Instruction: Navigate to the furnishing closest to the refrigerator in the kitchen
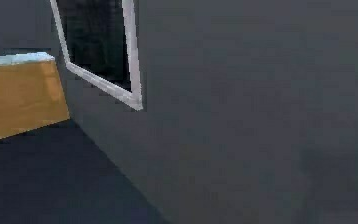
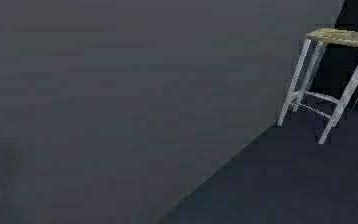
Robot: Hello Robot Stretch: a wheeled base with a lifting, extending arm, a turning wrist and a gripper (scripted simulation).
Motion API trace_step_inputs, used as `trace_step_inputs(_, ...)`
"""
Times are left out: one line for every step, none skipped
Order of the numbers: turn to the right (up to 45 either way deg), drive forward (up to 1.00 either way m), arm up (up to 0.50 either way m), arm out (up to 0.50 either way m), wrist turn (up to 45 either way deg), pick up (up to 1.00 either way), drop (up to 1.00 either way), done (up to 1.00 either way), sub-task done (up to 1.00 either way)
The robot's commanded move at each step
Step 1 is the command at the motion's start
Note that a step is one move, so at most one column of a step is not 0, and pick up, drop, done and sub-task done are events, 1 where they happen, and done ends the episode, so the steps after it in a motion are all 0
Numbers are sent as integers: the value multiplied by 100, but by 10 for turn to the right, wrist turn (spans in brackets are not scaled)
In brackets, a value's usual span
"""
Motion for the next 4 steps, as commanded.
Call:
trace_step_inputs(-450, 0, 0, 0, 0, 0, 0, 0, 0)
trace_step_inputs(-450, 0, 0, 0, 0, 0, 0, 0, 0)
trace_step_inputs(-450, 0, 0, 0, 0, 0, 0, 0, 0)
trace_step_inputs(450, 0, 0, 0, 0, 0, 0, 0, 0)
